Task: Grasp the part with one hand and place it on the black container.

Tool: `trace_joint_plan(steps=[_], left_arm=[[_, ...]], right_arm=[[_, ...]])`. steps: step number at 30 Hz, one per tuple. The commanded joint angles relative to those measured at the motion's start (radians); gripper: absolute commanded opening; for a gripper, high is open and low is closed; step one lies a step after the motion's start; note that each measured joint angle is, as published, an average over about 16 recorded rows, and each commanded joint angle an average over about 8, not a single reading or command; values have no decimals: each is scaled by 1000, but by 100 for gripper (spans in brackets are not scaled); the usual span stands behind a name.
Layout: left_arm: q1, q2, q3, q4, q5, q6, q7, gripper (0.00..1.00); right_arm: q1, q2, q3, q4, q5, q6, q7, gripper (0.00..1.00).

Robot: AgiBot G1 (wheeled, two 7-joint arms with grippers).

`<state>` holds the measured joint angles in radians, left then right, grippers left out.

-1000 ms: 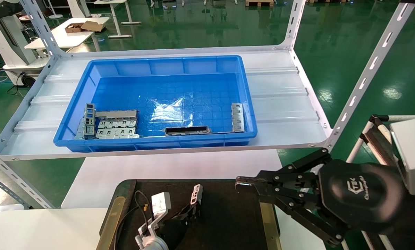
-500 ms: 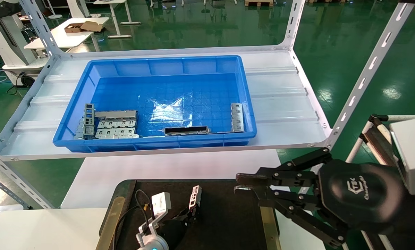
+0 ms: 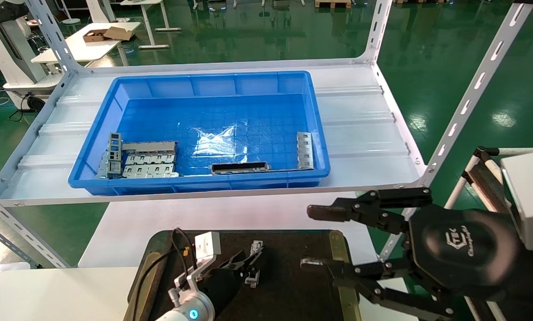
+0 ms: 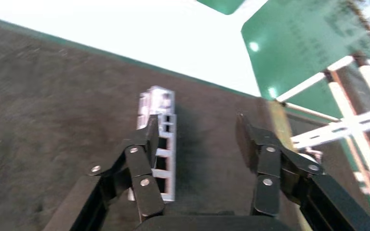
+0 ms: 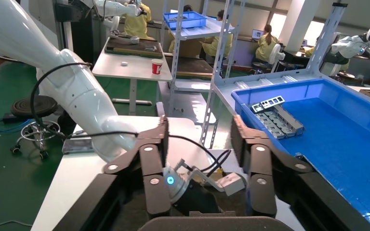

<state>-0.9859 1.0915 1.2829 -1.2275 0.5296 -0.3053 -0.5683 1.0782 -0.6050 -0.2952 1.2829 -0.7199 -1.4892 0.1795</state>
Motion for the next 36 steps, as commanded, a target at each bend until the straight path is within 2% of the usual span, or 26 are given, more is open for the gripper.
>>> trace_joint_plan(steps=[1,8,13,25,36], left_arm=[[4,-26,-11,-39,21,15,-4,100],[48,-161,-114,-118,118,236,-5,100],[87,-238,-215,-121,151,428,44,100],[204,-402,-461,-98,87,866,324,100],[234,-499,-566,-49,17,1124,506,100]], right_arm=[[0,0,0,0,0,0,0,100],[0,0,-1,0,0,0,0,100],[0,0,-1,0,1,0,0,100],[0,1,-1,0,1,1,-1,100],[0,1,-2,0,1,1,-1,100]])
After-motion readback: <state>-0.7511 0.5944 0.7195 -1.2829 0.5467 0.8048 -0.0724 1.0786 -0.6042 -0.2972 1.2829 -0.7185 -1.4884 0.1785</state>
